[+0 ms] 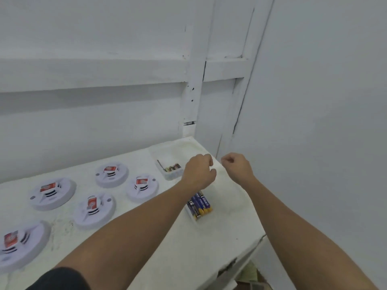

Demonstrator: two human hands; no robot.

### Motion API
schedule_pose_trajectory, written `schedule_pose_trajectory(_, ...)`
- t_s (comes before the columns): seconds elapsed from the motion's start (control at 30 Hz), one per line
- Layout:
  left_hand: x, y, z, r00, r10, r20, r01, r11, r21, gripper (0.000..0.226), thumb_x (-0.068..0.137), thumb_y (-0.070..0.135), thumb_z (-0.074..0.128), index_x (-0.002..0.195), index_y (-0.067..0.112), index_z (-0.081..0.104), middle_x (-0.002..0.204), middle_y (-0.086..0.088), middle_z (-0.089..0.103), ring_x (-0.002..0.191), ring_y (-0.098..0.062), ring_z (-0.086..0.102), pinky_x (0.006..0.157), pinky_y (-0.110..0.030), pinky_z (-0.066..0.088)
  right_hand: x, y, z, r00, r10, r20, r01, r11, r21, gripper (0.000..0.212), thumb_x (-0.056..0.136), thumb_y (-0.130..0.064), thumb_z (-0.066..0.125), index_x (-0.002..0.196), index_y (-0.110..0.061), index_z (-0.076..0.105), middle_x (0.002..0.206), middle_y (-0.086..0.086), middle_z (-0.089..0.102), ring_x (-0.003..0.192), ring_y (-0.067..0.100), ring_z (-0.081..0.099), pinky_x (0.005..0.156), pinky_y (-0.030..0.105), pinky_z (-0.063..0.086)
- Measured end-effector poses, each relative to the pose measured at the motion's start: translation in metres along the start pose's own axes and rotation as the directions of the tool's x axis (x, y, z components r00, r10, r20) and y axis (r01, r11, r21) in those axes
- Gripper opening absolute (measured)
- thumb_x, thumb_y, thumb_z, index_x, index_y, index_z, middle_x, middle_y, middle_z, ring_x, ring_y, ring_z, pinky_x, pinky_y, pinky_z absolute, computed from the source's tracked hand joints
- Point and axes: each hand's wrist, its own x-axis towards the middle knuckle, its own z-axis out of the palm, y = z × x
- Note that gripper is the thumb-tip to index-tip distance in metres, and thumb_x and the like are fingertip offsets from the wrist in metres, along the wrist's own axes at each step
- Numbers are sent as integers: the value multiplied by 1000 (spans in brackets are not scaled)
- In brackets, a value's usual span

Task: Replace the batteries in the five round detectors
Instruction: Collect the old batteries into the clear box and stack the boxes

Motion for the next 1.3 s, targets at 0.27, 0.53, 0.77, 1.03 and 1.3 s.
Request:
schedule_pose_trajectory(0.27,32,46,60,899,-160,409,-33,904,427,53,70,42,75,113,19,55,98,-2,51,92,-22,53,75,-32,35,14,85,-23,935,252,248,-205,958,-202,42,83,-38,67,110,-8,56,106,10,60,97,24,58,83,36,47)
schedule_pose_trajectory(0.53,52,51,82,898,-224,379,106,945,308,71,66,51,77,121,18,47,117,-7,45,107,-27,48,83,-37,46,44,114,-39,892,258,371,-314,944,99,29,79,-22,75,90,-10,50,86,3,58,74,18,58,59,28,45)
schedule_pose_trajectory(0.77,62,55,75,984,-131,122,103,971,216,74,72,50,72,129,16,41,125,-11,38,113,-31,42,87,-37,44,71,89,-64,958,163,237,-236,915,326,26,83,-7,69,103,-6,52,94,17,63,63,24,65,52,30,51)
schedule_pose_trajectory(1.03,14,44,-1,914,-388,-118,278,811,-514,58,79,50,69,126,29,40,106,2,54,87,-15,62,79,-33,52,52,26,-88,946,-7,324,-228,695,681,37,84,0,66,117,7,49,80,17,62,48,16,61,43,25,48)
schedule_pose_trajectory(1.3,-68,3,-23,799,-599,53,441,523,-730,54,76,10,78,117,23,46,85,-11,60,60,-20,63,62,-43,58,2,26,-18,894,25,448,-279,814,510,27,80,-4,73,100,-3,54,77,11,60,53,17,60,50,33,54)
